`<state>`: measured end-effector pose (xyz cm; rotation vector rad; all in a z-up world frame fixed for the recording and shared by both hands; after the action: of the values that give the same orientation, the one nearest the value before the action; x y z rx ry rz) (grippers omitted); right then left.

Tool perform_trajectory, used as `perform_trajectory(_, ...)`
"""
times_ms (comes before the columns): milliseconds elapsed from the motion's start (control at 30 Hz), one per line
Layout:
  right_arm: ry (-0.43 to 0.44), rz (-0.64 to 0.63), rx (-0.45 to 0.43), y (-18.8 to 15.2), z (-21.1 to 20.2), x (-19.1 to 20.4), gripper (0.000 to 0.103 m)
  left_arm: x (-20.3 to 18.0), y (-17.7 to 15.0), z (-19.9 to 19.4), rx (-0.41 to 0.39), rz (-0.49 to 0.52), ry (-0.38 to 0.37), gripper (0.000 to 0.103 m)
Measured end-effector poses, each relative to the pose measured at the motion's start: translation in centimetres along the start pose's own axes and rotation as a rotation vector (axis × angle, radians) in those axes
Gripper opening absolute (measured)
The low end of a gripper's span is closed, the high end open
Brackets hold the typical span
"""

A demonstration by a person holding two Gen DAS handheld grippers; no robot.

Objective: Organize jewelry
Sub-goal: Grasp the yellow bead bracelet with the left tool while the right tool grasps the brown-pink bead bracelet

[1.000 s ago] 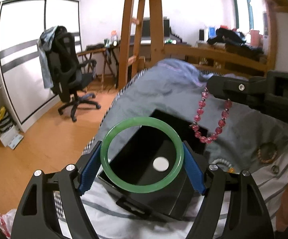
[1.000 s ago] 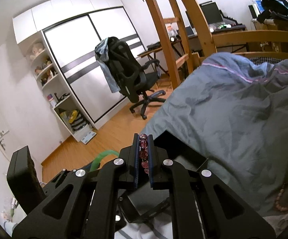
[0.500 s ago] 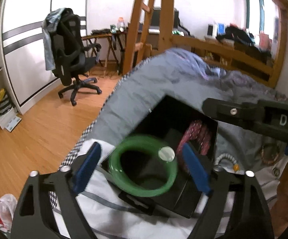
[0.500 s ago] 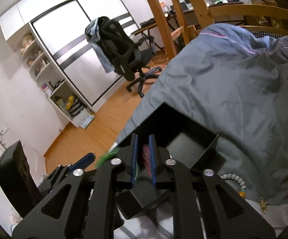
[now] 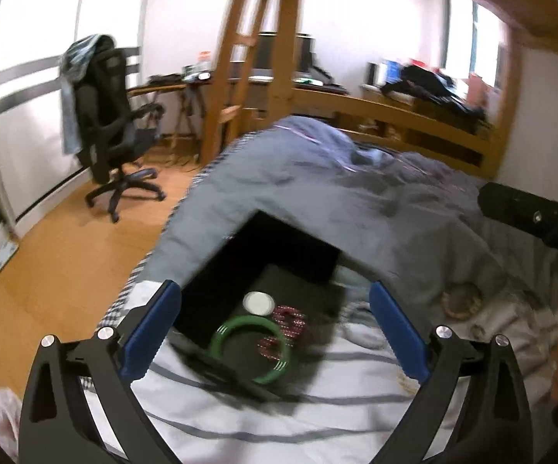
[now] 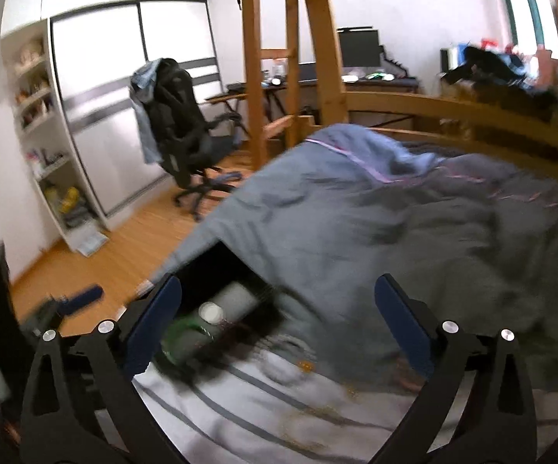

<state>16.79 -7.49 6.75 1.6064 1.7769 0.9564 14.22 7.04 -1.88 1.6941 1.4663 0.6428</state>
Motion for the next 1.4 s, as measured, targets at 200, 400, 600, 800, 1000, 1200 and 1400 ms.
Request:
perform_trajectory(200, -0.112, -0.012, 0.003, -2.4, -2.7, -4.4, 0.099, -6.2, -2.0, 0.3, 0.07, 0.081, -0.104, 0.096)
perform_trajectory(400, -0.206, 0.026, 0.02, -4.6, -1.9, -7.8, 0.099, -9.8, -5.1, 2.5, 0.176, 0.177, -0.146, 0.096)
perform_trajectory(600, -0.279, 0.122, 0.082, -7.0, 1.1, -11.7, 0.099, -12.1, -7.7, 5.9, 0.307, 0.27, -0.208, 0.096)
perform_trajectory(800, -0.3, 0.178, 0.195, -10.5, 5.2, -14.0, 0.099, -14.2, -10.3, 10.9, 0.466, 0.386, -0.21, 0.096)
perform_trajectory(1000, -0.334, 0.065, 0.241, -10.5, 8.7, -13.4, 0.075, -14.0, -12.1, 13.2, 0.578, 0.408, -0.172, 0.079)
perform_trajectory(1200, -0.309, 0.116, 0.39, -13.5, 11.9, -14.2, 0.016, -13.7, -12.2, 12.7, 0.573, 0.411, -0.167, 0.033)
perform_trajectory(1400, -0.264, 0.262, 0.269, -13.3, 8.1, -15.4, 0.015, -12.6, -10.8, 11.1, 0.517, 0.33, -0.217, 0.008)
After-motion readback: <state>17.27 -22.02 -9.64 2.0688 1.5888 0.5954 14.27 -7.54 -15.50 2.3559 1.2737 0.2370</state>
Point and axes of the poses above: each gripper's, at about its wrist camera, not at the fingertips, and z roughly the way its jaws point, x to its left, y to its top, the point moved 7 cm from there along z, roughly the way its jaws point, and after that the axes turned 7 degrees about -y, right-handed, at the moved point
